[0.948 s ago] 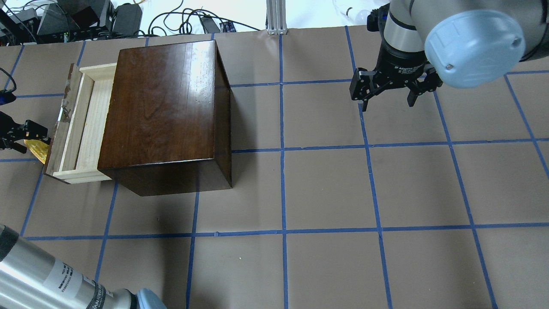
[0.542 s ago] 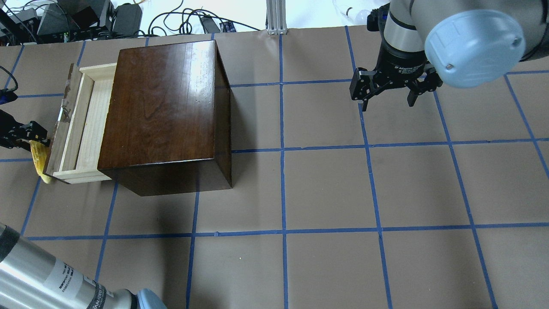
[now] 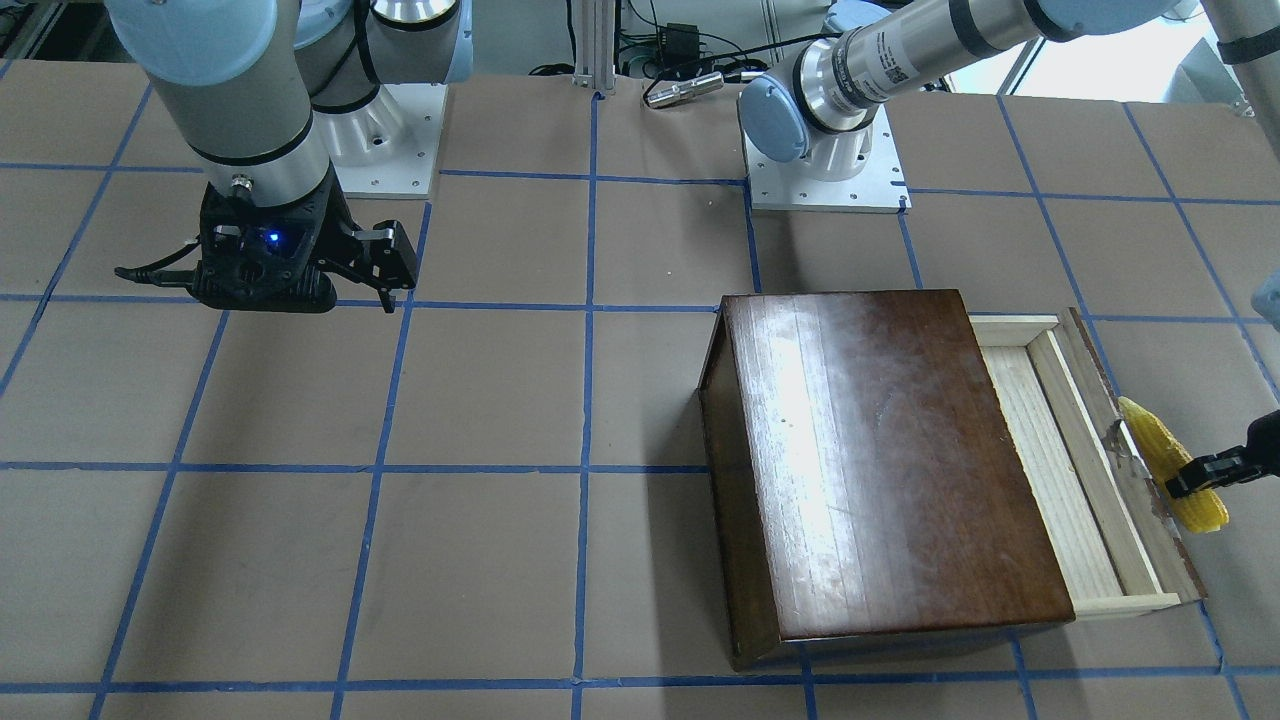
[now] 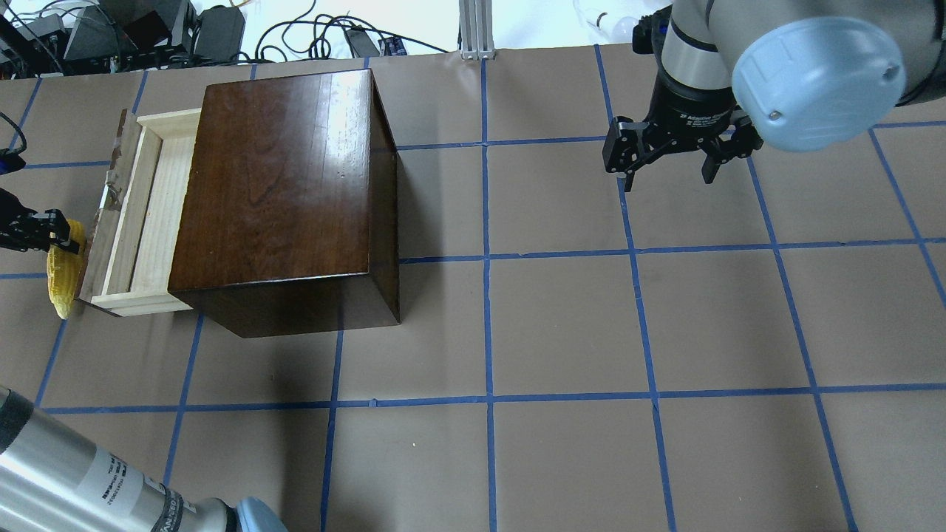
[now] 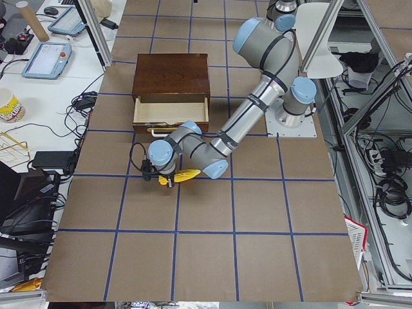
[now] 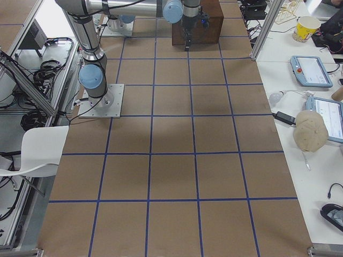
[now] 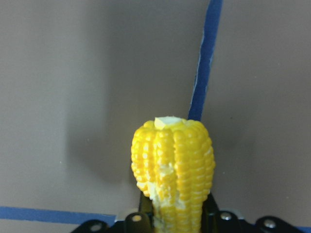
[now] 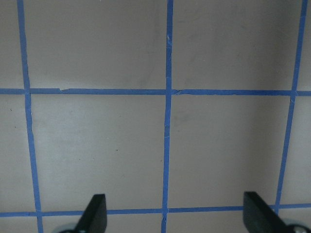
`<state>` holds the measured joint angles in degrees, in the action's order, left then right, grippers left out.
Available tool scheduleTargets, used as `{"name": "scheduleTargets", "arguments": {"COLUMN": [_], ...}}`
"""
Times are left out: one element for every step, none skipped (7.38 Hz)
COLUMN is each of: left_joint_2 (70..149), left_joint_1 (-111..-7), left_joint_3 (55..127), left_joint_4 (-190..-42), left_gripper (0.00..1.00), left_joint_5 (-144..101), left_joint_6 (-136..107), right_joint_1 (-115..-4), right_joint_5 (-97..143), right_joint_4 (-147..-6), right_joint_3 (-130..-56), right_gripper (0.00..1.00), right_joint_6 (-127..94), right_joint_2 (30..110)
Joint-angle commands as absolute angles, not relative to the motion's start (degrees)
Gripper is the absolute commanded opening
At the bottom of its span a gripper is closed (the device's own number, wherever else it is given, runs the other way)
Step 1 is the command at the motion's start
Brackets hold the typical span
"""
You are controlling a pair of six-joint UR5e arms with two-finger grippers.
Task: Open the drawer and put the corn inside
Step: 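Lower the left gripper and grasp the yellow corn cob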
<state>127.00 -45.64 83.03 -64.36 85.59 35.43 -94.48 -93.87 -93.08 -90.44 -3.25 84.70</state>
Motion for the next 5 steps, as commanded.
{"name": "scheduleTargets", "arguments": {"left_joint_2": [125.0, 123.8, 122.2, 120.6, 119.2], "left_joint_1": [-46.1, -46.4, -46.8, -47.5, -47.5], "left_joint_3": [82.8, 82.8, 82.6, 82.0, 80.8], "left_joint_4": [-65.2, -65.6, -67.5, -69.2, -71.7], "left_gripper": [0.00, 0.00, 0.00, 0.00, 0.00], "left_joint_5": [87.3, 87.5, 87.5, 88.0, 88.0], "left_joint_6": [35.6, 35.9, 35.9, 35.9, 35.9], "right_joint_1": [-94.5, -94.5, -94.5, -94.5, -94.5], "right_joint_5": [-93.9, -93.9, -93.9, -93.9, -93.9], "right_joint_4": [-93.1, -93.2, -93.1, -93.1, -93.1], "right_joint_3": [-90.4, -90.4, -90.4, -90.4, -90.4], "right_gripper": [1.00, 1.00, 1.00, 1.00, 1.00], "right_joint_6": [-3.3, -3.3, -3.3, -3.3, -3.3], "right_joint_2": [84.7, 84.7, 84.7, 84.7, 84.7]}}
